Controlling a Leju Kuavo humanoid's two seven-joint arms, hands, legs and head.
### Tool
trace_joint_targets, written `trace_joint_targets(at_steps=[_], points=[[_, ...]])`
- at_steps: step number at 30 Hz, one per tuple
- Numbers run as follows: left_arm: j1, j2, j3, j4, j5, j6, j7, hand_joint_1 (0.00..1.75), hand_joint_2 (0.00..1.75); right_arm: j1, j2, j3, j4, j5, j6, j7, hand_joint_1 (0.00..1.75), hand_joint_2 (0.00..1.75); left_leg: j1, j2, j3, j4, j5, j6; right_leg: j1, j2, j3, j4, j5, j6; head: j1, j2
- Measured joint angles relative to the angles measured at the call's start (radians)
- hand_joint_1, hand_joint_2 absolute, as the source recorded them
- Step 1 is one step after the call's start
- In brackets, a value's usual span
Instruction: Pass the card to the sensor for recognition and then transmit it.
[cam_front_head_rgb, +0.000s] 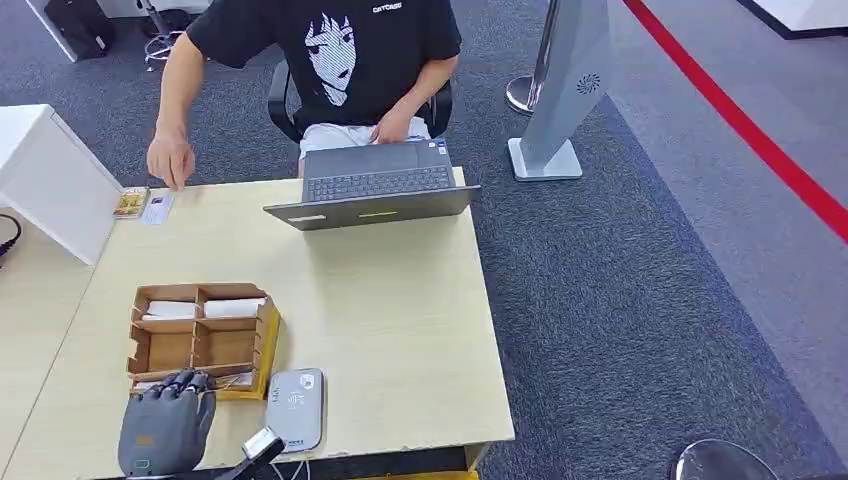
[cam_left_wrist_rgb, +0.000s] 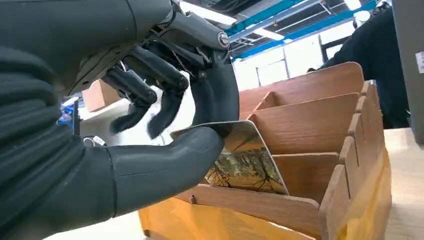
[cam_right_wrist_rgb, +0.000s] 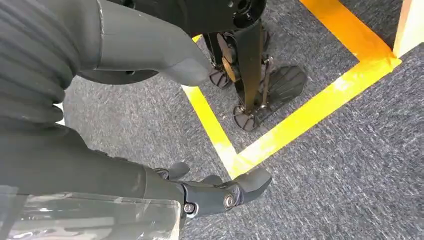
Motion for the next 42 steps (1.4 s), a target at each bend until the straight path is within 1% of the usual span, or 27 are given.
trace_joint_targets(at_steps=[9, 13, 15, 18, 20, 24, 27, 30, 37, 39, 42], points=[[0.0, -0.002, 0.014, 0.001, 0.0, -0.002, -0.005, 1.75, 1.75, 0.0, 0.0, -0.005, 0.0, 0.001, 0.001, -0.001, 0.0, 1.75, 0.0, 0.0, 0.0, 0.0, 0.0, 0.0, 0.0, 0.0, 0.0, 0.0, 0.0, 0.0, 0.0, 0.0], [0.001, -0.001, 0.014, -0.01, -0.001, 0.009, -0.015, 1.75, 1.75, 0.0, 0.0, -0.008, 0.0, 0.015, 0.001, 0.0, 0.0, 1.75, 0.0, 0.0, 0.0, 0.0, 0.0, 0.0, 0.0, 0.0, 0.0, 0.0, 0.0, 0.0, 0.0, 0.0], [0.001, 0.002, 0.014, -0.041, -0.003, 0.009, -0.014, 1.75, 1.75, 0.0, 0.0, -0.01, 0.0, 0.021, 0.001, 0.0, 0.0, 1.75, 0.0, 0.0, 0.0, 0.0, 0.0, 0.0, 0.0, 0.0, 0.0, 0.0, 0.0, 0.0, 0.0, 0.0], [0.001, 0.016, 0.004, -0.123, -0.005, 0.005, -0.011, 1.75, 1.75, 0.0, 0.0, -0.015, 0.0, 0.032, 0.001, 0.003, 0.0, 1.75, 0.0, 0.0, 0.0, 0.0, 0.0, 0.0, 0.0, 0.0, 0.0, 0.0, 0.0, 0.0, 0.0, 0.0], [-0.006, 0.032, -0.012, -0.21, -0.005, -0.01, -0.008, 1.75, 1.75, 0.0, 0.0, -0.019, 0.0, 0.035, 0.001, 0.005, 0.0, 1.75, 0.0, 0.0, 0.0, 0.0, 0.0, 0.0, 0.0, 0.0, 0.0, 0.0, 0.0, 0.0, 0.0, 0.0], [-0.027, 0.06, -0.018, -0.304, 0.004, -0.034, -0.005, 1.75, 1.75, 0.0, 0.0, -0.024, 0.0, 0.047, 0.001, 0.008, 0.0, 1.75, 0.0, 0.0, 0.0, 0.0, 0.0, 0.0, 0.0, 0.0, 0.0, 0.0, 0.0, 0.0, 0.0, 0.0], [-0.05, 0.08, -0.018, -0.337, 0.035, -0.054, -0.011, 1.75, 1.75, -0.001, 0.0, -0.025, -0.001, 0.054, 0.001, 0.008, 0.0, 1.75, 0.0, 0.0, 0.0, 0.0, 0.0, 0.0, 0.0, 0.0, 0.0, 0.0, 0.0, 0.0, 0.0, 0.0], [-0.066, 0.098, -0.018, -0.352, 0.054, -0.058, -0.022, 1.75, 1.75, 0.0, 0.0, -0.025, -0.002, 0.055, 0.002, 0.008, 0.0, 1.75, 0.0, 0.0, 0.0, 0.0, 0.0, 0.0, 0.0, 0.0, 0.0, 0.0, 0.0, 0.0, 0.0, 0.0], [-0.083, 0.112, -0.013, -0.357, 0.064, -0.066, -0.032, 1.75, 1.75, -0.001, 0.0, -0.025, -0.002, 0.073, 0.006, 0.014, 0.0, 1.75, 0.0, 0.0, 0.0, 0.0, 0.0, 0.0, 0.0, 0.0, 0.0, 0.0, 0.0, 0.0, 0.0, 0.0], [-0.099, 0.116, -0.006, -0.345, 0.064, -0.074, -0.032, 1.75, 1.75, -0.001, 0.0, -0.025, -0.002, 0.079, 0.009, 0.016, 0.0, 1.75, 0.0, 0.0, 0.0, 0.0, 0.0, 0.0, 0.0, 0.0, 0.0, 0.0, 0.0, 0.0, 0.0, 0.0], [-0.133, 0.128, 0.02, -0.299, 0.063, -0.084, -0.03, 1.75, 1.75, -0.001, 0.0, -0.025, -0.002, 0.093, 0.02, 0.018, 0.0, 1.75, 0.0, 0.0, 0.0, 0.0, 0.0, 0.0, 0.0, 0.0, 0.0, 0.0, 0.0, 0.0, 0.0, 0.0]])
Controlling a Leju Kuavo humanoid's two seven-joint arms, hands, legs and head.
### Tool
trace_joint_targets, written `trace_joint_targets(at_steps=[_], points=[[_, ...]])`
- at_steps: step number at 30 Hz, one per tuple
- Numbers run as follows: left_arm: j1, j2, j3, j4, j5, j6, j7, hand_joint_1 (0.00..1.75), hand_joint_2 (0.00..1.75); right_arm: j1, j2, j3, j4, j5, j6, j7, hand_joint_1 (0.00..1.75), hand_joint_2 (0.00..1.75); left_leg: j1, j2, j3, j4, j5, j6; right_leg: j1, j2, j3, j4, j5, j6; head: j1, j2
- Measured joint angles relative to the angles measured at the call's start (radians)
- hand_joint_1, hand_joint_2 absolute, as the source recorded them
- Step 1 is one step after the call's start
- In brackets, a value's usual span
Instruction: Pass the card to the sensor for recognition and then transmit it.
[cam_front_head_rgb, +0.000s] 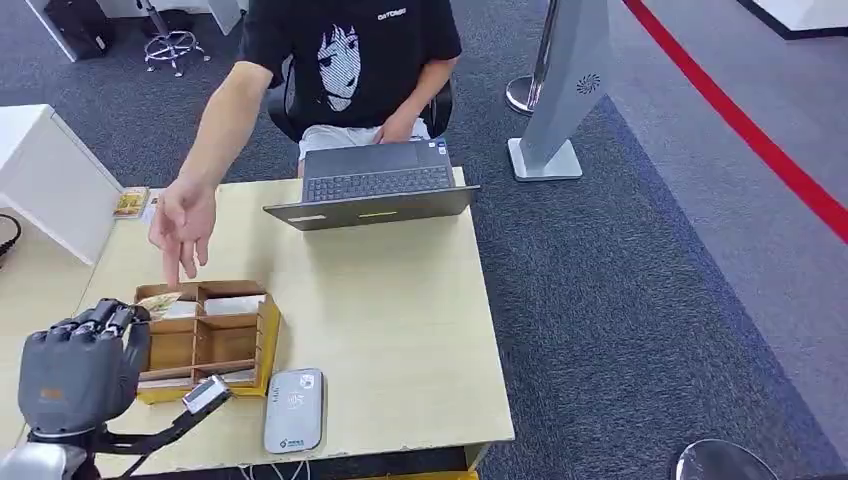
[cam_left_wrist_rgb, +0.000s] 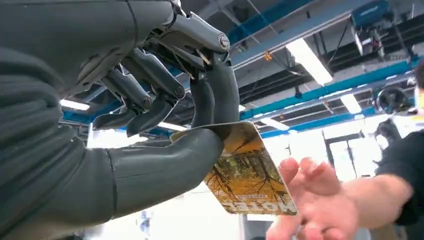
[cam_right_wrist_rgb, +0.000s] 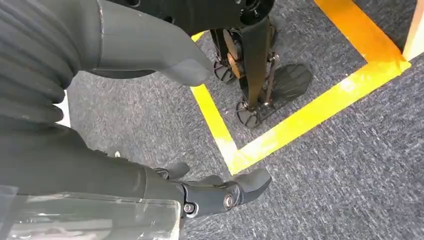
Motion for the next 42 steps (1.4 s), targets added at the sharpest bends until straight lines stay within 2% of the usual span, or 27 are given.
trace_joint_targets(at_steps=[6, 16, 17, 18, 24, 29, 35, 38, 42], points=[[-0.052, 0.012, 0.037, 0.069, 0.001, -0.009, -0.01, 1.75, 1.75, 0.0, 0.0, 0.0, 0.0, 0.013, 0.002, 0.001, 0.0, 1.75, 0.0, 0.0, 0.0, 0.0, 0.001, -0.001, 0.0, 0.0, 0.0, 0.0, 0.0, 0.0, 0.0, 0.0], [-0.063, 0.011, 0.047, 0.082, 0.003, -0.012, -0.011, 1.75, 1.75, 0.0, 0.0, 0.0, 0.0, 0.019, 0.002, 0.0, 0.0, 1.75, 0.0, 0.0, 0.0, 0.0, 0.001, 0.0, 0.0, 0.0, 0.0, 0.0, 0.0, 0.0, 0.0, 0.0], [-0.063, 0.01, 0.049, 0.082, 0.009, -0.012, -0.011, 1.68, 1.75, 0.0, 0.0, 0.0, 0.0, 0.023, 0.002, 0.0, 0.0, 1.75, 0.0, 0.0, 0.0, 0.0, 0.001, 0.0, 0.0, 0.0, 0.0, 0.0, 0.0, 0.0, 0.0, 0.0], [-0.063, 0.01, 0.053, 0.082, 0.015, -0.011, -0.011, 0.0, 1.75, 0.0, 0.0, 0.0, 0.0, 0.024, 0.002, 0.0, 0.0, 1.75, 0.0, 0.0, 0.0, 0.0, 0.001, 0.0, 0.0, 0.0, 0.0, 0.0, 0.0, 0.0, 0.0, 0.0], [-0.055, -0.01, 0.075, 0.067, 0.055, 0.016, -0.019, 0.0, 1.75, 0.0, 0.0, -0.003, 0.0, 0.031, 0.0, -0.001, 0.0, 1.75, 0.0, 0.0, 0.0, 0.0, 0.001, 0.0, 0.0, 0.0, 0.0, 0.0, 0.0, 0.0, 0.0, 0.0], [-0.041, -0.05, 0.106, 0.005, 0.088, 0.064, -0.04, 0.0, 1.75, 0.0, 0.0, -0.008, 0.0, 0.034, -0.004, -0.001, 0.0, 1.75, 0.0, 0.0, 0.0, 0.0, 0.001, 0.0, 0.0, 0.0, 0.0, 0.0, 0.0, 0.0, 0.0, 0.0], [-0.026, -0.082, 0.127, -0.05, 0.103, 0.086, -0.056, 0.0, 1.75, 0.0, 0.0, -0.014, 0.0, 0.034, -0.009, -0.001, 0.0, 1.75, 0.0, 0.0, -0.001, 0.0, 0.001, 0.0, 0.0, 0.0, 0.0, 0.0, 0.0, 0.0, 0.0, 0.0], [-0.001, -0.119, 0.145, -0.105, 0.097, 0.165, -0.092, 0.0, 1.75, 0.0, 0.0, -0.022, -0.001, 0.034, -0.015, -0.001, 0.0, 1.75, 0.0, 0.0, -0.001, 0.0, 0.001, 0.0, 0.0, 0.0, 0.0, 0.0, 0.0, 0.0, 0.0, 0.0], [0.094, -0.184, 0.141, -0.247, 0.147, 0.263, -0.143, 0.0, 1.75, 0.0, 0.0, -0.041, -0.001, 0.021, -0.037, 0.0, 0.0, 1.75, 0.0, 0.001, -0.001, 0.0, -0.001, 0.001, 0.0, 0.001, 0.0, 0.0, -0.001, 0.001, 0.0, 0.0]])
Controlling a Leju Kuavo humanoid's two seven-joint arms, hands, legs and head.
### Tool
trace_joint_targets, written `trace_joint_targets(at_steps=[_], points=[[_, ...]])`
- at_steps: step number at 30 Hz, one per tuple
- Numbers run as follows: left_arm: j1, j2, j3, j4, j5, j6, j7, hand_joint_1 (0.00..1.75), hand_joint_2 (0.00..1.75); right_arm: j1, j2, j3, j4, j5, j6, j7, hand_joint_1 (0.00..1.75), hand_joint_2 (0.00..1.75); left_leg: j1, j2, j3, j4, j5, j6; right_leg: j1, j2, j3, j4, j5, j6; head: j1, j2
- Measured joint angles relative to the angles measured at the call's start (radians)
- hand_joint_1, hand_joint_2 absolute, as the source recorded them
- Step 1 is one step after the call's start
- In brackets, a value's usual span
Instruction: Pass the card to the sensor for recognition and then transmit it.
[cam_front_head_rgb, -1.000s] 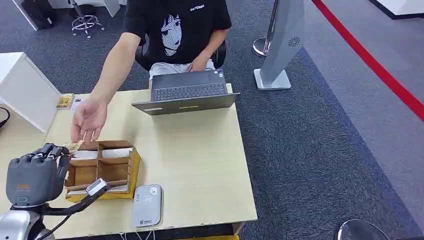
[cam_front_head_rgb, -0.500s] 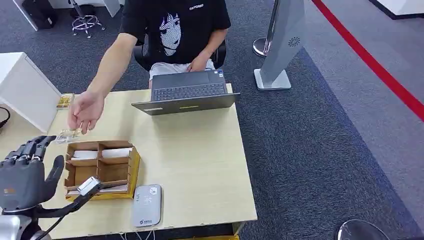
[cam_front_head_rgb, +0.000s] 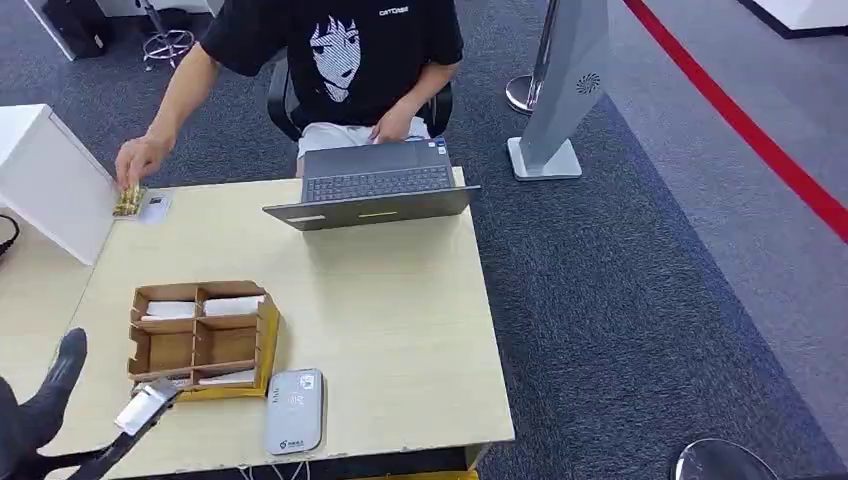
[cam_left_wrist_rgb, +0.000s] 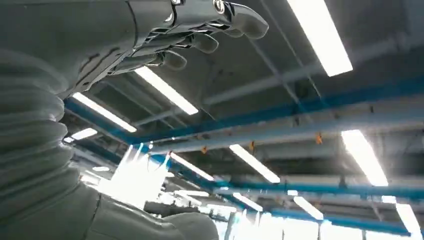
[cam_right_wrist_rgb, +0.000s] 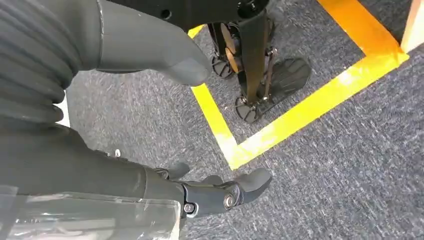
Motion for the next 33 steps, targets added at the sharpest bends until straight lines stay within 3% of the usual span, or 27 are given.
trace_joint_targets(at_steps=[3, 5, 8, 9, 12, 15, 22, 28, 33], points=[[0.105, -0.042, -0.003, -0.103, 0.181, 0.065, -0.027, 0.0, 1.75, 0.001, 0.005, -0.021, 0.0, -0.013, -0.029, 0.004, 0.0, 1.75, 0.0, 0.0, 0.0, 0.0, -0.001, 0.0, 0.0, 0.0, 0.0, 0.0, -0.001, 0.002, 0.0, 0.0], [0.171, -0.067, 0.001, -0.132, 0.319, 0.067, -0.082, 0.0, 1.75, 0.001, 0.01, -0.033, 0.0, -0.015, -0.041, 0.011, 0.0, 1.75, 0.0, 0.0, 0.0, 0.0, -0.003, 0.001, 0.0, 0.0, 0.0, -0.001, -0.002, 0.001, 0.0, 0.0], [0.234, -0.128, 0.068, -0.134, 0.626, -0.034, -0.182, 0.0, 1.75, 0.001, 0.024, -0.054, -0.001, -0.018, -0.061, 0.02, 0.0, 1.75, 0.0, -0.001, 0.0, 0.0, -0.004, 0.001, 0.0, -0.001, 0.001, 0.0, -0.003, 0.001, 0.0, 0.0], [0.243, -0.15, 0.123, -0.106, 0.79, -0.085, -0.19, 0.0, 1.75, 0.001, 0.032, -0.063, -0.002, -0.018, -0.068, 0.023, 0.0, 1.75, 0.0, 0.0, 0.0, 0.0, -0.004, 0.001, 0.0, -0.001, 0.001, 0.0, -0.003, 0.0, 0.0, 0.0], [0.239, -0.179, 0.24, 0.014, 1.027, -0.17, -0.214, 0.0, 1.75, 0.002, 0.047, -0.077, -0.002, -0.004, -0.076, 0.032, 0.0, 1.75, 0.001, 0.0, 0.001, 0.0, -0.003, 0.0, 0.0, -0.001, 0.001, 0.0, -0.003, 0.0, 0.0, 0.0], [0.209, -0.199, 0.36, 0.177, 1.196, -0.33, -0.282, 0.0, 1.75, 0.001, 0.054, -0.086, -0.002, 0.021, -0.081, 0.036, 0.0, 1.75, 0.001, -0.001, 0.002, -0.001, -0.002, -0.001, 0.0, -0.001, 0.001, 0.0, -0.003, 0.0, 0.0, 0.0], [0.096, -0.22, 0.632, 0.548, 1.33, -0.581, -0.309, 0.0, 1.75, 0.003, 0.064, -0.102, -0.003, 0.065, -0.075, 0.002, 0.0, 1.75, 0.0, 0.0, 0.002, -0.001, -0.002, -0.001, 0.0, 0.0, 0.002, 0.0, -0.003, 0.0, 0.001, 0.0], [0.001, -0.216, 0.853, 0.8, 1.286, -0.674, -0.293, 0.0, 1.75, 0.004, 0.064, -0.11, -0.007, 0.096, -0.057, -0.013, 0.0, 1.75, 0.0, 0.0, 0.003, 0.0, -0.002, -0.001, 0.0, 0.0, 0.002, 0.0, -0.003, 0.0, 0.0, 0.0], [-0.043, -0.213, 0.947, 0.907, 1.278, -0.684, -0.299, 0.0, 1.75, 0.005, 0.064, -0.115, -0.007, 0.098, -0.053, -0.014, 0.0, 1.75, 0.0, -0.001, 0.003, 0.0, -0.002, -0.001, 0.0, 0.0, 0.002, 0.0, -0.003, 0.0, 0.0, 0.0]])
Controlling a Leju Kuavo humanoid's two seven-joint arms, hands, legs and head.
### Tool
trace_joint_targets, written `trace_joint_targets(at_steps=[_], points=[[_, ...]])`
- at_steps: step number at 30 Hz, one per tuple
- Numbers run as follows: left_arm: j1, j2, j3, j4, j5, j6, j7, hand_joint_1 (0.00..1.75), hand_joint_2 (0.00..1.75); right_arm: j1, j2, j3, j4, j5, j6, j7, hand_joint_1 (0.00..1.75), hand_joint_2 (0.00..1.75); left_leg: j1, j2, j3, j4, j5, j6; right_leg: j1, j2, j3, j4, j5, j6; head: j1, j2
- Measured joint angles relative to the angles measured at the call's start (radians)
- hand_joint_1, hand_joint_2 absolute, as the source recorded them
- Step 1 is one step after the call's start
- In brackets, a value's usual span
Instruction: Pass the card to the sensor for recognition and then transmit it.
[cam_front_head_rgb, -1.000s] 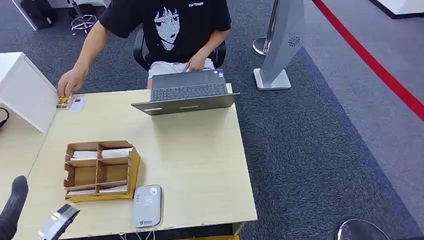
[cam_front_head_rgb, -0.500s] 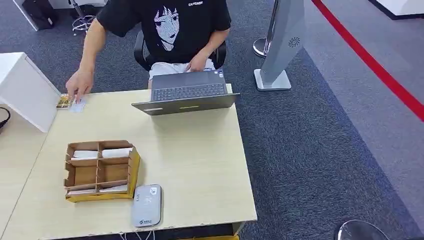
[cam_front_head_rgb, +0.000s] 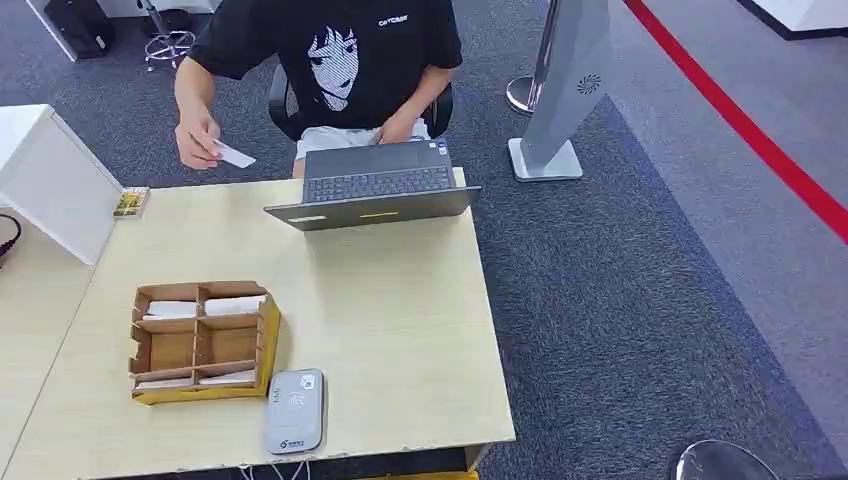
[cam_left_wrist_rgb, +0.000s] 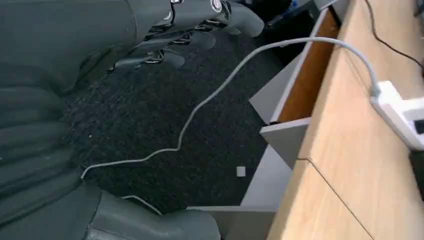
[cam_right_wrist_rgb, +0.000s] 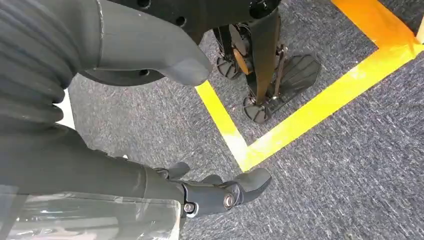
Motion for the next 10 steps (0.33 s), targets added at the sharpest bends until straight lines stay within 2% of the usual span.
trace_joint_targets(at_steps=[2, 4, 6, 8, 9, 10], points=[[-0.012, 0.0, 0.02, 0.022, -0.003, 0.0, 0.001, 0.0, 1.75, 0.0, 0.0, -0.001, 0.0, 0.001, 0.0, -0.001, 0.0, 1.75, 0.0, 0.0, 0.0, 0.0, 0.0, 0.0, 0.0, 0.0, 0.0, 0.0, 0.0, 0.0, 0.0, 0.0], [-0.035, 0.003, 0.044, 0.06, -0.033, 0.0, 0.047, 0.0, 1.75, 0.001, 0.0, -0.002, 0.0, 0.012, 0.006, -0.004, 0.0, 1.75, 0.0, -0.001, 0.0, 0.0, 0.0, 0.0, 0.0, -0.001, 0.0, 0.0, 0.0, 0.0, 0.0, 0.0], [-0.065, 0.024, 0.076, 0.147, -0.058, -0.009, 0.08, 0.0, 1.75, 0.001, 0.0, -0.002, 0.0, 0.031, 0.019, -0.004, 0.0, 1.75, 0.0, -0.001, 0.0, 0.0, 0.0, 0.0, 0.0, -0.001, 0.002, 0.0, 0.0, 0.0, 0.0, 0.0], [-0.093, 0.057, 0.106, 0.297, -0.091, 0.005, 0.128, 0.02, 1.75, 0.0, 0.0, -0.001, 0.0, 0.062, 0.036, 0.011, 0.0, 1.75, 0.0, -0.001, 0.0, 0.0, 0.0, 0.0, 0.0, -0.001, 0.002, 0.0, 0.0, 0.0, 0.001, 0.0], [-0.108, 0.073, 0.113, 0.352, -0.108, 0.033, 0.183, 1.71, 1.75, 0.0, -0.002, 0.0, 0.0, 0.084, 0.047, 0.023, 0.0, 1.75, 0.0, -0.001, 0.001, 0.0, 0.0, 0.0, 0.0, -0.001, 0.002, 0.0, 0.0, 0.0, 0.0, 0.0], [-0.119, 0.088, 0.117, 0.424, -0.15, 0.085, 0.244, 1.75, 1.75, 0.0, -0.003, 0.005, 0.0, 0.107, 0.057, 0.035, 1.75, 1.75, 0.0, -0.001, 0.001, 0.0, 0.0, 0.0, 0.0, -0.001, 0.002, 0.0, 0.0, 0.0, 0.0, 0.0]])
